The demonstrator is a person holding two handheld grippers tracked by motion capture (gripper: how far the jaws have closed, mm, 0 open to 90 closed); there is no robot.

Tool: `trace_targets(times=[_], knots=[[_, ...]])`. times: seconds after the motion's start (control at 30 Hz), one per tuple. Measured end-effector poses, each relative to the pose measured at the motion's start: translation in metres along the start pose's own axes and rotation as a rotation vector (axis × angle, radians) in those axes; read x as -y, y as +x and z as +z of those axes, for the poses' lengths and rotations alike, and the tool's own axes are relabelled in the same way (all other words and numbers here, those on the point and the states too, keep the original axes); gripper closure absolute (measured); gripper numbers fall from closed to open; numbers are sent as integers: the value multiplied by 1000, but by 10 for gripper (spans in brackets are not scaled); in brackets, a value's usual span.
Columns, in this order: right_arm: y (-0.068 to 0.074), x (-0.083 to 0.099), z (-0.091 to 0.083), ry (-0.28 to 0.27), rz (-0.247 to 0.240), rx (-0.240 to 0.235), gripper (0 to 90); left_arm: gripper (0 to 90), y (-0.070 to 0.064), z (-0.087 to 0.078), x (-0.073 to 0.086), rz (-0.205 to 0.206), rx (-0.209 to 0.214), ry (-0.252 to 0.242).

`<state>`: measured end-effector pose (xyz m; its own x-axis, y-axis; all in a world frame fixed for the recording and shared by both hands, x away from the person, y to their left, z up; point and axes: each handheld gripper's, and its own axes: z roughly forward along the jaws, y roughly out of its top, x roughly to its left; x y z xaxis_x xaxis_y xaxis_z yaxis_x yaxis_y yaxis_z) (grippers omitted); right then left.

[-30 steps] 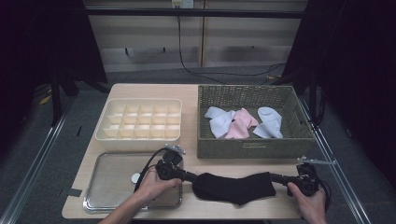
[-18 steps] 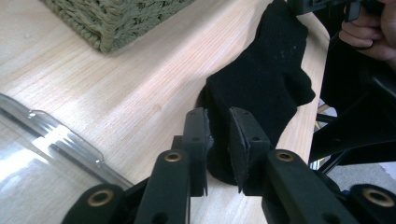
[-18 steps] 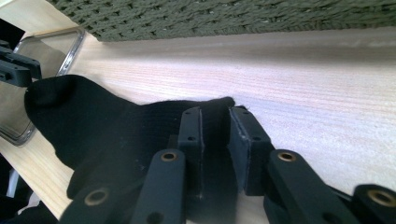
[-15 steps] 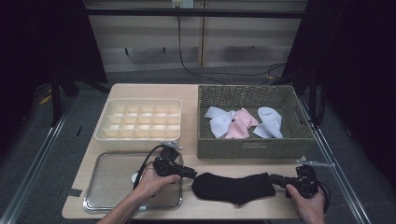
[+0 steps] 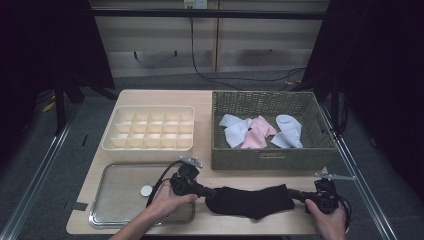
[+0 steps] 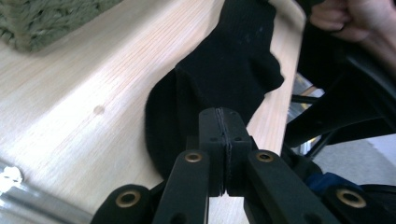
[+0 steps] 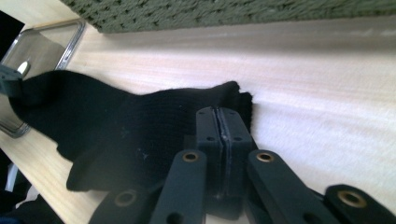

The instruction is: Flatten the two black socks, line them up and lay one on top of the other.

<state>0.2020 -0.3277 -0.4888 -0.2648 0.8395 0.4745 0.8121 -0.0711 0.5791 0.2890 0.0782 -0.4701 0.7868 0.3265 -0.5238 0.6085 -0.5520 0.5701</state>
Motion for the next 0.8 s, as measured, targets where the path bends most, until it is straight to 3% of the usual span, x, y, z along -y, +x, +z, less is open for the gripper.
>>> trace_targets(times=[0.13,0.17,0.2,0.3,0.33,0.4,0.57,0.63,0.7,0.8], knots=[[0,-1,3,16,-17,22,878,885,8,3,3,-6,-38,25],[1,-1,2,16,-17,24,834,862,11,4,5,1,-81,41],[1,0,1,11,-8,31,758,811,10,3,6,-3,-86,46],[2,1,0,9,-12,20,699,696,7,3,6,2,-92,36],[2,3,-2,0,-7,12,677,680,7,3,6,5,-111,36],[1,2,-2,5,-7,15,645,621,11,4,5,-29,-110,21],[2,3,-2,7,-1,16,581,577,15,4,6,-40,-92,27],[1,2,-4,-6,-2,22,548,539,15,7,6,-51,-109,30],[0,2,-3,-11,10,23,531,514,16,7,7,-34,-88,52],[1,3,2,17,11,32,511,505,16,8,8,-41,-89,53]])
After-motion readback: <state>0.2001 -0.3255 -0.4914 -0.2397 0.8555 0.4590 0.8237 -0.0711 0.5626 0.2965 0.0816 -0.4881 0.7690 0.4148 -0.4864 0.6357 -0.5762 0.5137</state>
